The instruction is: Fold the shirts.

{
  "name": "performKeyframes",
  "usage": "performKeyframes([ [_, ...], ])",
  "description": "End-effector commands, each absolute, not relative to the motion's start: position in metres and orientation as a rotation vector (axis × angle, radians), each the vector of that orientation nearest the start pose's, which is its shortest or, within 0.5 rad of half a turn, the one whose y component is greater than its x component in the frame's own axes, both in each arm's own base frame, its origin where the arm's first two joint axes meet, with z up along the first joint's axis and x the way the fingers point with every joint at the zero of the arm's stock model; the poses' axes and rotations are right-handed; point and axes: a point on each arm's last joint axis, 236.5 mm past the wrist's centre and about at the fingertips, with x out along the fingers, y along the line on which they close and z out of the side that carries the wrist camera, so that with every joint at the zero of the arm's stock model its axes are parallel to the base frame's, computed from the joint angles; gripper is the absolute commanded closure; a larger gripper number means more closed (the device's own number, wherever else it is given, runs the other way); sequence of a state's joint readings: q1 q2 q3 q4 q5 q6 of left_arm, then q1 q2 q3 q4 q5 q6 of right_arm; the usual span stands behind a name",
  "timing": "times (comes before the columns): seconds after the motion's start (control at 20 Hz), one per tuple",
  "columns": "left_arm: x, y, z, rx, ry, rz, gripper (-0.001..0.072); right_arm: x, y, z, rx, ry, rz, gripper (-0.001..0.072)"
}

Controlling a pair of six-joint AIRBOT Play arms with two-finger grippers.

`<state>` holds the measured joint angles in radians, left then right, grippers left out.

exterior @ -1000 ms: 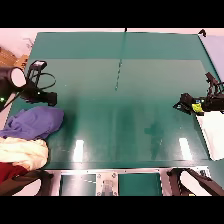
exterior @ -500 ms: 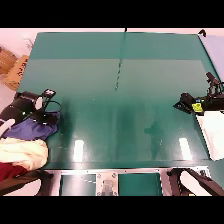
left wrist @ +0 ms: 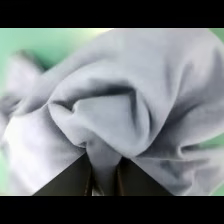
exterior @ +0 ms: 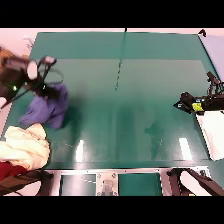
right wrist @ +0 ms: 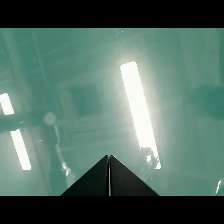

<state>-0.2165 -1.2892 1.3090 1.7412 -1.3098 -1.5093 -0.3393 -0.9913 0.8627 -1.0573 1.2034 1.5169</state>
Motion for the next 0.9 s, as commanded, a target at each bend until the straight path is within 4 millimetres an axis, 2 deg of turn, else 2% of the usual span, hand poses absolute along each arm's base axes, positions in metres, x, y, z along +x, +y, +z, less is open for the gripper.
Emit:
performKeyframes([
  [0.0,0.401,-0.149,0.144,0.278,1.007,-0.359,0.0684,0.315,0.005,0.027,0.640,1.193,0.034,0.0690],
  [0.1,0.393,-0.212,0.163,0.275,0.900,-0.501,0.0684,0.315,0.005,0.027,0.640,1.193,0.034,0.0689],
  [0.2,0.377,-0.272,0.158,0.248,0.878,-0.646,0.0684,0.315,0.005,0.027,0.640,1.192,0.034,0.0689],
  [0.25,0.367,-0.299,0.147,0.246,0.893,-0.711,0.0683,0.315,0.005,0.027,0.640,1.193,0.034,0.0687],
  [0.3,0.360,-0.321,0.132,0.244,0.918,-0.761,0.0683,0.315,0.005,0.027,0.640,1.193,0.034,0.0634],
  [0.35,0.353,-0.342,0.113,0.234,0.959,-0.802,0.0679,0.315,0.005,0.027,0.640,1.193,0.034,0.0512],
  [0.4,0.346,-0.357,0.093,0.224,1.008,-0.833,0.0449,0.315,0.005,0.027,0.640,1.193,0.034,0.0410],
  [0.45,0.339,-0.367,0.074,0.211,1.066,-0.853,0.0147,0.315,0.005,0.027,0.640,1.193,0.034,0.0335],
  [0.5,0.331,-0.372,0.058,0.188,1.133,-0.874,0.0085,0.314,0.005,0.027,0.640,1.194,0.034,0.0276],
  [0.55,0.329,-0.366,0.046,0.210,1.175,-0.872,0.0077,0.314,0.005,0.026,0.640,1.198,0.035,0.0259],
  [0.65,0.340,-0.333,0.042,0.261,1.223,-0.805,0.0079,0.311,0.006,0.026,0.640,1.209,0.039,0.0259],
  [0.75,0.361,-0.281,0.050,0.278,1.286,-0.700,0.0078,0.311,0.006,0.026,0.640,1.209,0.038,0.0285],
  [0.85,0.378,-0.235,0.049,0.213,1.346,-0.607,0.0078,0.311,0.006,0.021,0.644,1.219,0.034,0.0358],
])
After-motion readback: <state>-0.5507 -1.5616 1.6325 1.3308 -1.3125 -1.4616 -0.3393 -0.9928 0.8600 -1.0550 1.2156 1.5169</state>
